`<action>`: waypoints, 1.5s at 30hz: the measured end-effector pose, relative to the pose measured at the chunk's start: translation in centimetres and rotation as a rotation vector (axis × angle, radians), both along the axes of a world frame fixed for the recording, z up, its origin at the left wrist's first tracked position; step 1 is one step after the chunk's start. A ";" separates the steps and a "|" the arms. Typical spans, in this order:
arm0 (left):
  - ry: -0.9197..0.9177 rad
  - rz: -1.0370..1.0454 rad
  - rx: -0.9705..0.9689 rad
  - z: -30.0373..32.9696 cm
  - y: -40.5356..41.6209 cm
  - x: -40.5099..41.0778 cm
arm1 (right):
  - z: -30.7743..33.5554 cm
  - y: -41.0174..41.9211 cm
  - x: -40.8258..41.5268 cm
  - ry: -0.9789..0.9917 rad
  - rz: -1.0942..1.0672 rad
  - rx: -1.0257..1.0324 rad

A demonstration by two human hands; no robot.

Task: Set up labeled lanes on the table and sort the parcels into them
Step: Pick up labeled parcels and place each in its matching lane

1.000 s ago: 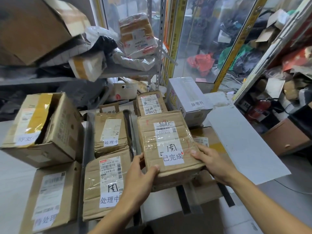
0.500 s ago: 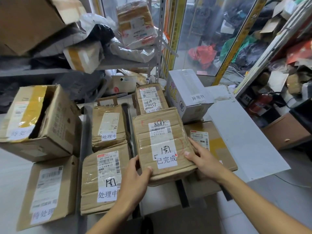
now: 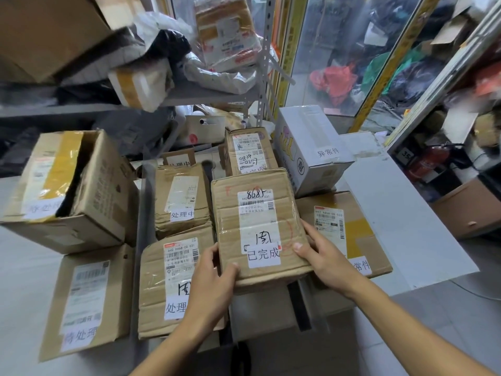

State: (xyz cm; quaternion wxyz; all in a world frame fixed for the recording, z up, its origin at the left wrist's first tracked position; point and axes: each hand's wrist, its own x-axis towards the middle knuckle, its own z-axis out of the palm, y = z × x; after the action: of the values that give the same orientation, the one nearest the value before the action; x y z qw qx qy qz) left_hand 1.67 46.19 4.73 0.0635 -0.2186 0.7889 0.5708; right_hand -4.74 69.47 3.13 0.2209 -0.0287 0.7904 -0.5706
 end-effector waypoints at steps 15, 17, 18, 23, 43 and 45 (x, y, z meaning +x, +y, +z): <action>0.113 -0.013 -0.030 0.4 -0.1 0.6 | 1.1 -0.1 0.8 0.025 -0.021 -0.057; 0.122 -0.007 -0.019 0.4 0.0 0.4 | 1.2 0.1 0.6 0.030 -0.031 -0.050; 0.123 -0.003 -0.008 0.3 0.1 0.4 | 1.3 0.2 0.5 0.034 -0.037 -0.046; 0.093 0.005 0.013 -0.4 0.5 -0.2 | 1.2 0.7 0.0 0.017 -0.037 -0.026; 0.008 -0.015 -0.007 -3.5 1.2 -1.7 | -1.4 1.2 -1.4 -0.023 -0.109 0.103; 0.003 -0.031 0.015 -3.5 1.3 -1.6 | -1.4 1.2 -1.3 -0.027 -0.094 0.117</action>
State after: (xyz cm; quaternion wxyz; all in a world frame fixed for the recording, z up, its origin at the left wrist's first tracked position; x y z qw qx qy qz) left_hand 0.04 47.48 1.22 0.0726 -0.2048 0.7880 0.5761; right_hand -6.08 70.69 1.77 0.2056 0.0291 0.8198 -0.5336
